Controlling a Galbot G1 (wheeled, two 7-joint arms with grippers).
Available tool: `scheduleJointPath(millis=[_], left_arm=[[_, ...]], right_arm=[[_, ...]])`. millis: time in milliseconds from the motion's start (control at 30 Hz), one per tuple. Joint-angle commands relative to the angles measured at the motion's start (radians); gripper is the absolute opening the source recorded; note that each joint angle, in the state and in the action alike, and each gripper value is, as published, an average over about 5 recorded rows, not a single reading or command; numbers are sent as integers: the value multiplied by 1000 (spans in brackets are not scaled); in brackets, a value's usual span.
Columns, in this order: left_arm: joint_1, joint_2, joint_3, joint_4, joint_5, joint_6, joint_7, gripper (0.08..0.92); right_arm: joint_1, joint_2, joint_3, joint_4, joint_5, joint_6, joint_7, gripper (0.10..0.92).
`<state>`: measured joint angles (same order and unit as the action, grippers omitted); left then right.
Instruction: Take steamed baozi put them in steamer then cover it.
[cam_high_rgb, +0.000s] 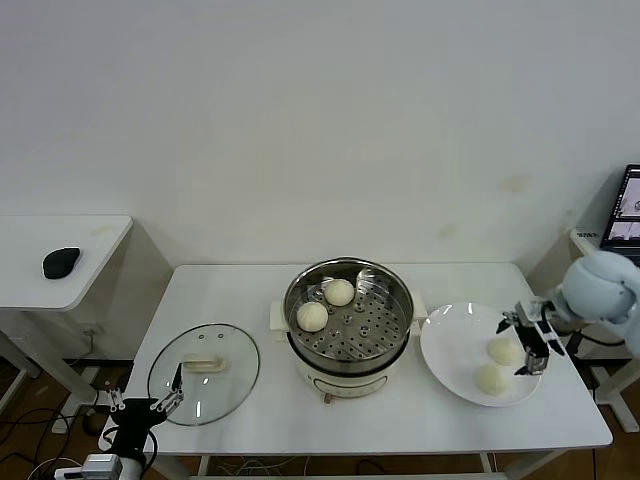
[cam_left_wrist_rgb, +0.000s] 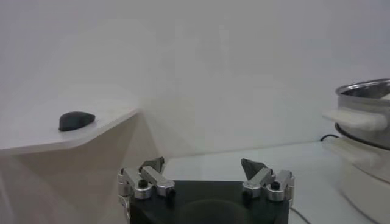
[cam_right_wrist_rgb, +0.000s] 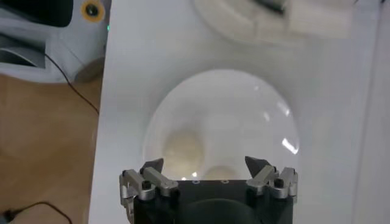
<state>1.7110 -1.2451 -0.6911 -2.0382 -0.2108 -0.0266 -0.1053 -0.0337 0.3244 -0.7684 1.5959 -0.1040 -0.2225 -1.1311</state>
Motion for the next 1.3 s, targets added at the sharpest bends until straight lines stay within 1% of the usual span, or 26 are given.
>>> scheduleJointPath(millis=[33, 300, 700, 800, 1033, 1200, 1300], left_arm=[[3, -4, -5, 0, 7, 0, 1, 823], [9, -11, -12, 3, 9, -2, 1, 823], [5, -17, -13, 8, 10, -3, 0, 823], [5, -18, -13, 9, 11, -4, 0, 823], [4, -16, -13, 12, 10, -4, 0, 823], [5, -6, -18, 12, 7, -5, 0, 823], [6, -2, -22, 12, 4, -4, 0, 823]], right_arm=[[-243, 72, 181, -103, -81, 29, 34, 823], [-241, 148, 173, -173, -86, 30, 51, 823], [-263, 178, 172, -208, -111, 30, 55, 821], [-267, 178, 174, -208, -112, 26, 55, 809], [-272, 179, 187, -210, -113, 22, 53, 728], [-248, 176, 180, -205, -104, 19, 45, 629], [-212, 168, 170, -201, -89, 18, 38, 593]])
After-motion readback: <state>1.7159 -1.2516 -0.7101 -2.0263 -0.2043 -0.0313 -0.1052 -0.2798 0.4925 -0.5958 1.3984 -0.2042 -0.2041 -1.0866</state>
